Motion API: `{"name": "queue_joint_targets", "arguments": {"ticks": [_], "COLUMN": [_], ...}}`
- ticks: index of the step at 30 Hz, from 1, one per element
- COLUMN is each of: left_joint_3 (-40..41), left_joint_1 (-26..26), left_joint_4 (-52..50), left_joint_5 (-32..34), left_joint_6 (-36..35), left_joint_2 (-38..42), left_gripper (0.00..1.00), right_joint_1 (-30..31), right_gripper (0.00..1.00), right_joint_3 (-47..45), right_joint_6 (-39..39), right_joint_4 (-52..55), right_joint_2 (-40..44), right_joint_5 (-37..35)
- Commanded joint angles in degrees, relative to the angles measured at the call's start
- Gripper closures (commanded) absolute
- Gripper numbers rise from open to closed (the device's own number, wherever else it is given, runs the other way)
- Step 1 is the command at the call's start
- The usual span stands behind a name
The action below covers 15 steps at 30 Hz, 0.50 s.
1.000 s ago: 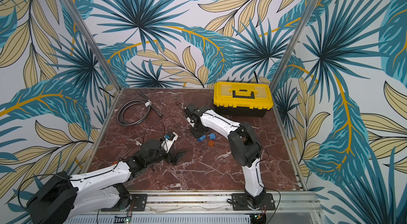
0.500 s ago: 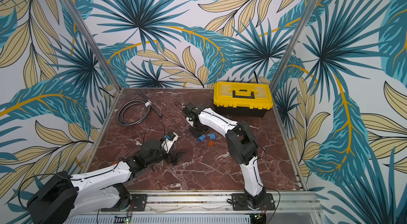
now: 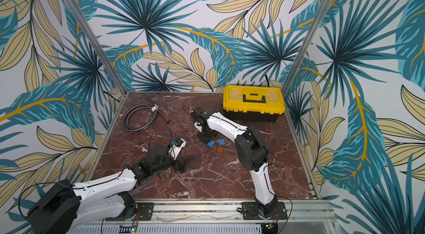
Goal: Assemble the letter f with lego
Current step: Assemble the lego brick with the lego brick.
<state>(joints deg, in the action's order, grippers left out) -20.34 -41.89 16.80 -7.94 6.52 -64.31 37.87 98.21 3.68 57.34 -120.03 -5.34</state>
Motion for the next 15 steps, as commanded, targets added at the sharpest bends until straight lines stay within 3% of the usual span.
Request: {"name": "queue_joint_targets", "arguments": {"ticks": [1,15], "left_joint_3": [0.04,-2.55], "left_joint_1": [0.31,0.28], "left_joint_4": [-0.01,-0.01], "left_joint_5": [-0.6,-0.4], "left_joint_6": [0.39,0.84], "left_joint_2": [1.2,-1.13], "left_gripper": [0.01,0.01], "right_joint_1": [0.02,0.03], "right_gripper": [0.87,0.73], "right_joint_3": [-4.42,-6.61], "right_joint_6": [-1.76,-7.36], "right_joint_4": [1.01,-5.07], "right_joint_2": [-3.66,4.04], "right_joint_5": [0.14,-3.0]}}
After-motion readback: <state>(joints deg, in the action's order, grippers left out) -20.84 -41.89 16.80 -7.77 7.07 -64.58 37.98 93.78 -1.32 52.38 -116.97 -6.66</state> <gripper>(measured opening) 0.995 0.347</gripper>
